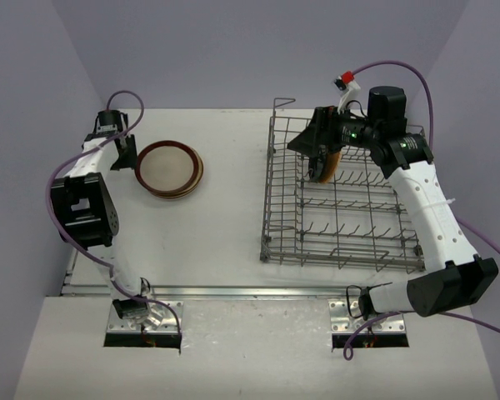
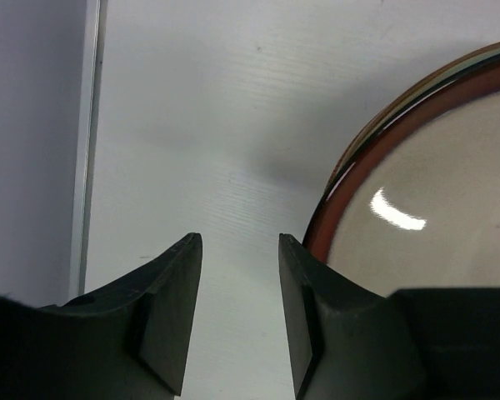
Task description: Unload the plates from the dish rack
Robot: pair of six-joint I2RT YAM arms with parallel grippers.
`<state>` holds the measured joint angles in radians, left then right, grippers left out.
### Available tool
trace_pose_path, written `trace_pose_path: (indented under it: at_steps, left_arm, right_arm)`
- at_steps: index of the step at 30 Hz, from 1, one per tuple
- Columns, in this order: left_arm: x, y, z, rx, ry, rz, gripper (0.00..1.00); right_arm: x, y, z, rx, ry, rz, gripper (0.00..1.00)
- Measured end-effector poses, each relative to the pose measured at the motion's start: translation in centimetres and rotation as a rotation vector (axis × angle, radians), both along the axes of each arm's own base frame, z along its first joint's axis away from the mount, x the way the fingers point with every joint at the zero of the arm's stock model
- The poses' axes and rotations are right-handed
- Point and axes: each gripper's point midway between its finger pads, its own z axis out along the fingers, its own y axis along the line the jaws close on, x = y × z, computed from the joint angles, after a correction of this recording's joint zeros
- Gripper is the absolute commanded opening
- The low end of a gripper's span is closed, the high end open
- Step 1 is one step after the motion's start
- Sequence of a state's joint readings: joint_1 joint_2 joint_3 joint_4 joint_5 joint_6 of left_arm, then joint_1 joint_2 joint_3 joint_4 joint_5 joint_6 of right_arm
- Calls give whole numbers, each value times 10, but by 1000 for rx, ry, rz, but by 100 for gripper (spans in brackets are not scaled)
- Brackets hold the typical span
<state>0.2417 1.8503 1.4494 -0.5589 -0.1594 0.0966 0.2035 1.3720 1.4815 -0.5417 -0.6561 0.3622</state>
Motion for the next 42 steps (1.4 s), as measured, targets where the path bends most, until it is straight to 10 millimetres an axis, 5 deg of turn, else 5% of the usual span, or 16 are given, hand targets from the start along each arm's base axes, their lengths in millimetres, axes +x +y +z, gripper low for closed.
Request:
trace_pose_path:
  at_steps: [6, 15, 18, 21, 26, 28, 31, 35, 42]
  left_arm:
    - [-5, -11, -19, -67, 53, -41, 48]
    - [-5, -14, -20, -93, 51, -45, 52]
    - [-6, -8, -7, -103, 10, -13, 52]
    - [-2, -6, 35, -118, -126, -3, 54]
    - [-8, -17, 167, -50, -496, -76, 55]
    - [-13, -41, 217, -1, -629, -155, 56]
    - [-20, -84, 253, 22, -730, -277, 59]
    - [-27, -118, 246, 21, -726, -370, 65]
    - [-36, -123, 199, 42, -607, -384, 67]
  right_arm:
    - [0, 0, -1, -2, 2, -2, 99]
    - [2, -2, -2, -10, -1, -14, 99]
    - [11, -12, -7, -54, -11, -84, 92]
    - [25, -31, -14, -128, -23, -206, 86]
    - [44, -81, -33, -277, -26, -463, 81]
    - [49, -103, -40, -341, -17, -573, 75]
    - [58, -128, -47, -415, -1, -698, 69]
    - [78, -145, -66, -511, 55, -792, 57]
    - [99, -154, -125, -638, 184, -813, 51]
